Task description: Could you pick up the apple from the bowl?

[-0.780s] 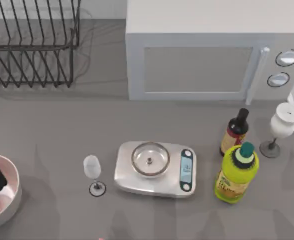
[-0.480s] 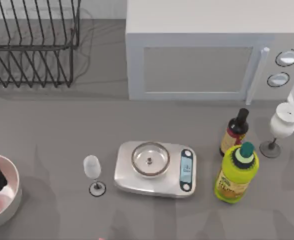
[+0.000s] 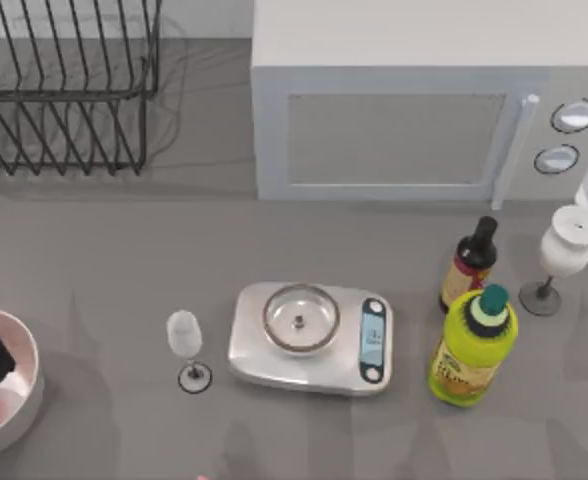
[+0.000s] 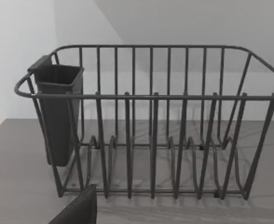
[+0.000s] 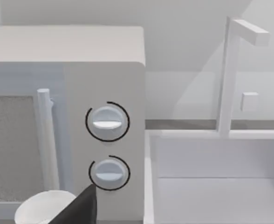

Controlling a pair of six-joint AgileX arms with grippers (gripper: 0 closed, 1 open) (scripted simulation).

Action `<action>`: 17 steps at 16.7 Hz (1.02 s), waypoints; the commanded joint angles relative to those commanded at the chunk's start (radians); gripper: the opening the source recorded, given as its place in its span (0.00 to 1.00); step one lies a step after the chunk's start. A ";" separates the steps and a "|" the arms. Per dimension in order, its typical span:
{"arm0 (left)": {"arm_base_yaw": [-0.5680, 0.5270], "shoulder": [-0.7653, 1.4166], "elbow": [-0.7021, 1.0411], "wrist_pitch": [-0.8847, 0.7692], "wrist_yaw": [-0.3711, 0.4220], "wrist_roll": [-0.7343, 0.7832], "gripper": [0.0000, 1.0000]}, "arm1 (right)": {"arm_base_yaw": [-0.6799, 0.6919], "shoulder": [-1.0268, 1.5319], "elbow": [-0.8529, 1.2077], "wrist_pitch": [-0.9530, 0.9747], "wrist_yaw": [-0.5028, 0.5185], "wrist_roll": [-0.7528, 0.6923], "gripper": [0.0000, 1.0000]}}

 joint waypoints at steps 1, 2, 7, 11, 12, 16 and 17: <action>0.000 0.000 0.000 0.000 0.000 0.000 1.00 | 0.000 0.000 0.000 0.000 0.000 0.000 1.00; 0.000 0.000 0.000 0.000 0.000 0.000 1.00 | 0.000 0.000 0.000 0.000 0.000 0.000 1.00; 0.000 0.000 0.000 0.000 0.000 0.000 1.00 | 0.000 0.000 0.000 0.000 0.000 0.000 1.00; 0.000 0.001 0.001 -0.001 0.000 0.000 1.00 | 0.000 0.000 0.000 0.000 0.000 0.000 1.00; 0.000 0.013 0.012 -0.013 0.000 0.000 1.00 | 0.000 0.000 0.000 0.000 0.000 0.000 1.00; -0.001 0.164 0.131 -0.151 0.000 0.001 1.00 | 0.000 0.000 0.000 0.000 0.000 0.000 1.00; -0.002 0.228 0.176 -0.204 0.000 0.001 1.00 | 0.000 0.000 0.000 0.000 0.000 0.000 1.00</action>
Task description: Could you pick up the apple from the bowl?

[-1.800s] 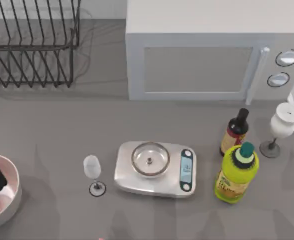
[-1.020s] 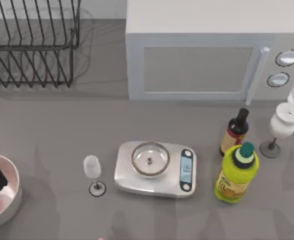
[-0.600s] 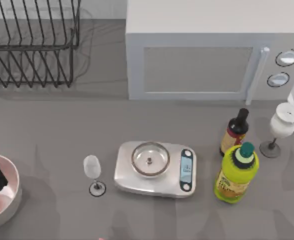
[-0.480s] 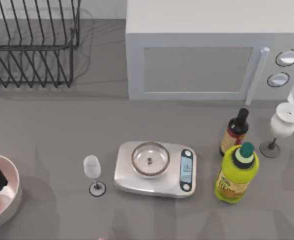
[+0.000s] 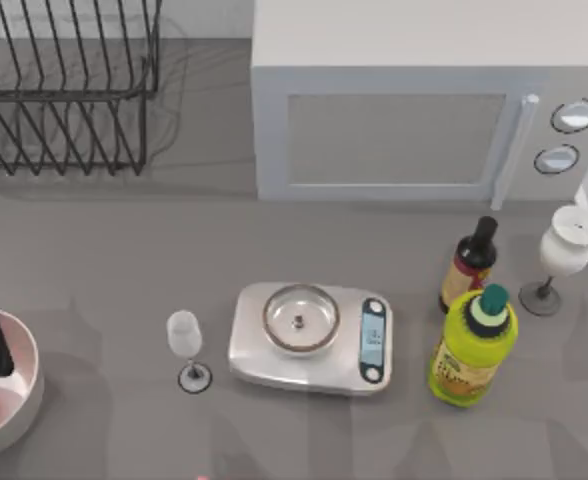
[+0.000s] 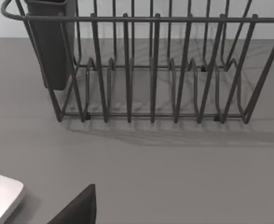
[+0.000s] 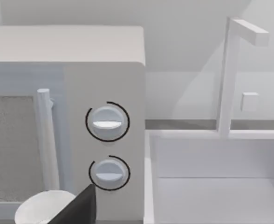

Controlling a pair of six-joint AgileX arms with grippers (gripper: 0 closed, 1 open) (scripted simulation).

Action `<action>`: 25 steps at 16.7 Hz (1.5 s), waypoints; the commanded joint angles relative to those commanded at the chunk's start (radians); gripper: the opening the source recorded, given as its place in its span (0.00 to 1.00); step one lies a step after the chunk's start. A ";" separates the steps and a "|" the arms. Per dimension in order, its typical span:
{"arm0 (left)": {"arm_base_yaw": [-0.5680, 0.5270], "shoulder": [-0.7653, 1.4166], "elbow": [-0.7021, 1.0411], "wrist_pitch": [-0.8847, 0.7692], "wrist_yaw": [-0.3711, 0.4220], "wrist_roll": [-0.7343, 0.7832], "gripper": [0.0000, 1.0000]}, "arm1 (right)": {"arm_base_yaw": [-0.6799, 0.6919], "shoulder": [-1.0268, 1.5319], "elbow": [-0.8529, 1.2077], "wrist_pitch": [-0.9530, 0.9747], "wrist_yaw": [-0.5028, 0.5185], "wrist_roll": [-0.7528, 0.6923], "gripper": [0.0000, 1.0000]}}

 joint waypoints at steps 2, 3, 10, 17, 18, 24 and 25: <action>-0.001 0.154 0.101 -0.119 0.000 0.001 1.00 | 0.000 0.000 0.000 0.000 0.000 0.000 1.00; -0.002 0.241 0.155 -0.183 0.000 0.001 1.00 | 0.000 0.000 0.000 0.000 0.000 0.000 1.00; -0.006 0.862 0.539 -0.638 0.000 0.004 1.00 | 0.000 0.000 0.000 0.000 0.000 0.000 1.00; -0.008 1.175 0.739 -0.875 0.000 0.006 1.00 | 0.000 0.000 0.000 0.000 0.000 0.000 1.00; -0.008 1.178 0.741 -0.877 0.000 0.006 1.00 | 0.000 0.000 0.000 0.000 0.000 0.000 1.00; -0.007 1.182 0.725 -0.859 0.000 0.006 1.00 | 0.000 0.000 0.000 0.000 0.000 0.000 1.00; -0.006 1.193 0.709 -0.835 0.000 0.007 1.00 | 0.000 0.000 0.000 0.000 0.000 0.000 1.00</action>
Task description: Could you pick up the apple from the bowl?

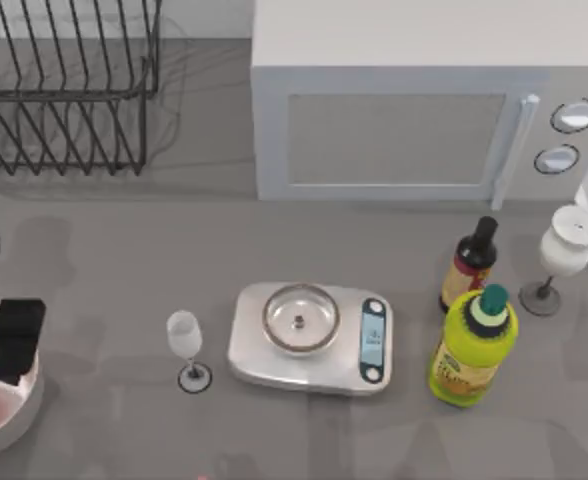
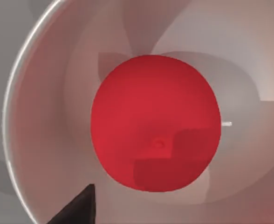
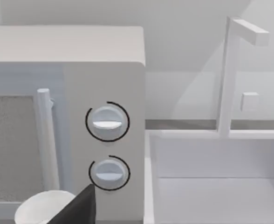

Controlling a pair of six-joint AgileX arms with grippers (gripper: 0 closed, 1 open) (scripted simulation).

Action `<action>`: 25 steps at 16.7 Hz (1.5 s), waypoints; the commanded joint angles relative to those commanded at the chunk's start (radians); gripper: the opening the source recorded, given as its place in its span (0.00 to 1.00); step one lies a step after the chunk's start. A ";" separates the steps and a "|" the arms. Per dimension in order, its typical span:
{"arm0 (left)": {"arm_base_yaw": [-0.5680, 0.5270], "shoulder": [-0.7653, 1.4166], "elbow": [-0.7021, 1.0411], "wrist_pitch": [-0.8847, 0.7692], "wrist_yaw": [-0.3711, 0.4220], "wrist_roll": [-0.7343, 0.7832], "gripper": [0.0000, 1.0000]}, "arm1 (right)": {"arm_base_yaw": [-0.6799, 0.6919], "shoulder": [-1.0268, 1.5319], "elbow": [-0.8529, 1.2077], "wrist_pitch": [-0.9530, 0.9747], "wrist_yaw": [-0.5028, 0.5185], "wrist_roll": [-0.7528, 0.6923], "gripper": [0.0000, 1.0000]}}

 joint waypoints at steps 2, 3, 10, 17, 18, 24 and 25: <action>0.000 0.033 -0.045 0.079 0.000 0.001 1.00 | 0.000 0.000 0.000 0.000 0.000 0.000 1.00; 0.001 0.052 -0.071 0.133 0.000 0.002 1.00 | 0.000 0.000 0.000 0.000 0.000 0.000 1.00; 0.002 0.141 -0.193 0.338 0.000 0.005 1.00 | 0.000 0.000 0.000 0.000 0.000 0.000 1.00; 0.002 0.141 -0.193 0.338 0.000 0.005 0.62 | 0.000 0.000 0.000 0.000 0.000 0.000 1.00; 0.002 0.141 -0.193 0.338 0.000 0.005 0.55 | 0.000 0.000 0.000 0.000 0.000 0.000 1.00; 0.002 0.141 -0.193 0.338 0.000 0.005 0.10 | 0.000 0.000 0.000 0.000 0.000 0.000 1.00; 0.002 0.141 -0.193 0.338 0.000 0.005 0.02 | 0.000 0.000 0.000 0.000 0.000 0.000 1.00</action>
